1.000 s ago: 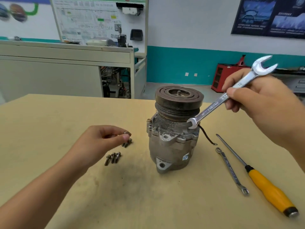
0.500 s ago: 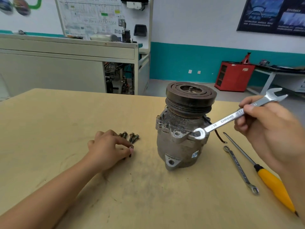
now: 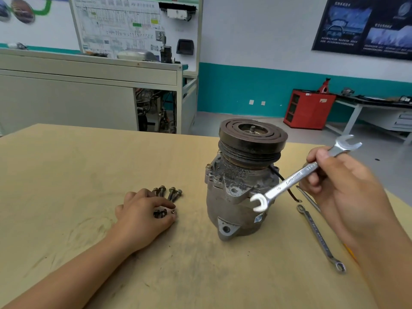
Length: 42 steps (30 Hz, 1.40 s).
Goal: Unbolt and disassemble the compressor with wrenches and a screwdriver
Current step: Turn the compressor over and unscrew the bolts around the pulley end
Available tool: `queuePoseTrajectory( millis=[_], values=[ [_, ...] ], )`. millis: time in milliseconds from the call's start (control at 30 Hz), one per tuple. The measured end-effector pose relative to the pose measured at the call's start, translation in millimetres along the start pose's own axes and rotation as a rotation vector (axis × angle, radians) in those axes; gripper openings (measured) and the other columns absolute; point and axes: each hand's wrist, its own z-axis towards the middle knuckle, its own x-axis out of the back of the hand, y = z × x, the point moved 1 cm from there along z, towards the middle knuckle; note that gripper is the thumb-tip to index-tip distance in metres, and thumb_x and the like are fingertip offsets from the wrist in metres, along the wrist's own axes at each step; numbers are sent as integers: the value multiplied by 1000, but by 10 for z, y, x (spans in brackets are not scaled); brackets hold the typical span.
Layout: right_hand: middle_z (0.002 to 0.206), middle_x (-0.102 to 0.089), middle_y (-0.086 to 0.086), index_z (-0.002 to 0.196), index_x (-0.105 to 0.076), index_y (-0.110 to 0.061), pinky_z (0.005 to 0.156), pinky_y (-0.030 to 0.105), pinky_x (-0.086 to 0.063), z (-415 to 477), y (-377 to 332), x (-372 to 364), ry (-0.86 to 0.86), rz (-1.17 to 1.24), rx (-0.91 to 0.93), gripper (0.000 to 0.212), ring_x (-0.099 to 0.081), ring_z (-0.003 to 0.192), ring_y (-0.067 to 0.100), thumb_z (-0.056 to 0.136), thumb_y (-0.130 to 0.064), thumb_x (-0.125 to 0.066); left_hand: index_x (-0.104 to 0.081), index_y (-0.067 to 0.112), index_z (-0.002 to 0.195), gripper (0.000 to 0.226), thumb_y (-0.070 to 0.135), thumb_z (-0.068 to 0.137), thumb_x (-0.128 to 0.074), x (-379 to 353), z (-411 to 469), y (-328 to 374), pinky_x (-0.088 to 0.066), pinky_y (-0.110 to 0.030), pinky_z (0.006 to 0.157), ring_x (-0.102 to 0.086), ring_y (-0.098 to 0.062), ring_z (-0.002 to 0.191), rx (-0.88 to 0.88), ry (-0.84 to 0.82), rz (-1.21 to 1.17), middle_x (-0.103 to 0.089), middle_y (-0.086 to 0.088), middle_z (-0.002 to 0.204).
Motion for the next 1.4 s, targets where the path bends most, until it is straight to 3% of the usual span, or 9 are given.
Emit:
queuePoseTrajectory(
  millis=[167,300,400,467,533,833,1033,1200,1400],
  values=[
    [47,-35,-5,61,-57,-22,47,22,-26,-7,125,-117,128,-299,68,38,-30,47,7,97,-20,-46,-59,46,104,18,34,90,-57,155,78,262,-32,-26,82,-40,-10,101,-146,157,-280,-49,15,98],
    [46,-44,-10,75,-60,-25,50,25,-32,13,242,-261,192,-451,188,27,-38,44,5,97,-16,-48,-53,44,122,27,35,99,-41,269,297,703,-40,-10,71,-52,3,104,-221,32,-707,-57,17,118],
    [47,-44,-9,85,-56,-29,41,13,-27,-49,305,-333,190,-507,287,24,-36,40,5,97,-11,-47,-53,37,127,35,43,101,-31,239,543,1020,-38,-30,95,-51,-7,114,-202,-130,-822,-55,11,130],
    [45,-41,-8,88,-55,-31,39,13,-23,-82,343,-351,196,-491,296,24,-32,38,6,96,-10,-47,-65,27,111,37,46,99,-36,180,668,1168,-37,-41,105,-55,-16,115,-90,-270,-983,-64,2,123],
    [48,-40,-7,90,-54,-32,40,19,-26,-88,367,-360,203,-464,286,23,-33,41,7,97,-12,-46,-70,18,95,37,42,98,-42,129,748,1229,-43,-45,103,-62,-24,107,21,-347,-1106,-72,-5,105],
    [58,-53,-7,96,-54,-36,49,22,-41,-98,453,-282,137,-436,261,15,-49,51,5,98,-23,-47,-72,17,94,36,40,95,-45,18,733,1207,-52,-38,87,-68,-24,95,116,-236,-1231,-75,-6,92],
    [57,-50,-5,78,-51,-20,51,24,-40,-70,451,-236,152,-426,190,22,-44,50,6,99,-20,-45,-72,26,68,51,42,96,-33,63,550,1231,-47,-33,70,-65,-14,84,127,-35,-1158,-73,4,74],
    [57,-38,4,71,-43,-10,53,34,-32,-130,470,-196,195,-456,182,37,-34,51,10,99,-34,-42,-64,24,101,38,39,99,-29,90,369,1041,-46,-33,79,-57,-8,98,74,116,-971,-65,6,104],
    [55,-50,-6,70,-40,-19,51,34,-35,-188,546,-253,258,-430,245,36,-40,46,9,87,-50,-33,-63,34,104,31,24,98,-34,220,-11,789,-46,-34,93,-57,-3,106,102,143,-1121,-66,14,108]
  ],
)
